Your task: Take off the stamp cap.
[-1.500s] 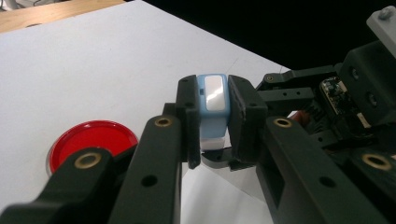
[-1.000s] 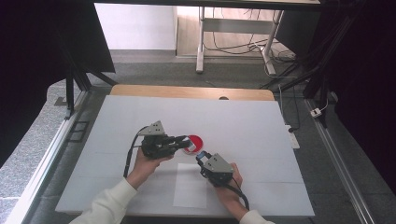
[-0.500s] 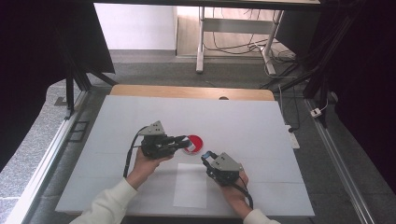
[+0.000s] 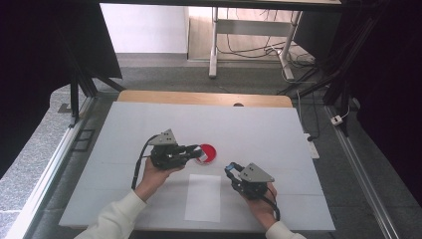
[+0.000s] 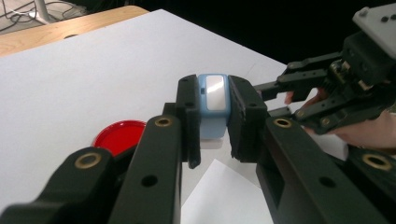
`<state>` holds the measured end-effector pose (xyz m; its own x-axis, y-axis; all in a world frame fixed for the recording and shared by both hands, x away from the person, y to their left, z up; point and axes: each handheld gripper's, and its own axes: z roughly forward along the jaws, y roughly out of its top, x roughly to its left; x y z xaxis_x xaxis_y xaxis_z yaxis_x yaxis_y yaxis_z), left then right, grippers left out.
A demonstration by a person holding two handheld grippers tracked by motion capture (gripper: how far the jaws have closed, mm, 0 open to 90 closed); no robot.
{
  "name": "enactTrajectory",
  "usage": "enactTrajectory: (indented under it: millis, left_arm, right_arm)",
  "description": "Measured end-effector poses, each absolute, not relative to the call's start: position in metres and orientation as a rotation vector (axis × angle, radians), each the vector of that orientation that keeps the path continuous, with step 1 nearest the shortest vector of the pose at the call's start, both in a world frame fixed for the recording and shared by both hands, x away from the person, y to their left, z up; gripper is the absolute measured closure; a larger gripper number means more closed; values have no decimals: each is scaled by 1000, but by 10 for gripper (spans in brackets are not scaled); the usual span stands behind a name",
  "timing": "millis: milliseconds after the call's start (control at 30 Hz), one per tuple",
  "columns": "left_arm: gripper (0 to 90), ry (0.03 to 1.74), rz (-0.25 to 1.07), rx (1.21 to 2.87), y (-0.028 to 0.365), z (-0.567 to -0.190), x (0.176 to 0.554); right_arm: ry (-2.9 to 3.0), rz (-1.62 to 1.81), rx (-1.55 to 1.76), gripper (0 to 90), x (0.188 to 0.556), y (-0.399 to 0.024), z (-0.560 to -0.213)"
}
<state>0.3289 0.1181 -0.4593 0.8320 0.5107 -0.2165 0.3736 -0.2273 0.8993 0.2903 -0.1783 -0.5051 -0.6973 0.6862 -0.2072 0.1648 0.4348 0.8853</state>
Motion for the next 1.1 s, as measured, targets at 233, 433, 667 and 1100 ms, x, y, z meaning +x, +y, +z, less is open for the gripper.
enactTrajectory:
  millis: [233, 433, 667, 1100]
  left_arm:
    - [754, 669, 154, 1859, 118, -460, 330]
    - [753, 675, 160, 1874, 118, -462, 331]
    - [753, 678, 162, 1878, 118, -462, 333]
    - [752, 684, 194, 1875, 122, -460, 334]
  right_arm:
    - [2128, 1238, 730, 652, 290, -199, -501]
    - [2132, 1243, 718, 651, 287, -215, -500]
    - [2132, 1222, 720, 650, 286, -228, -501]
    - [2124, 1213, 716, 649, 289, -232, -501]
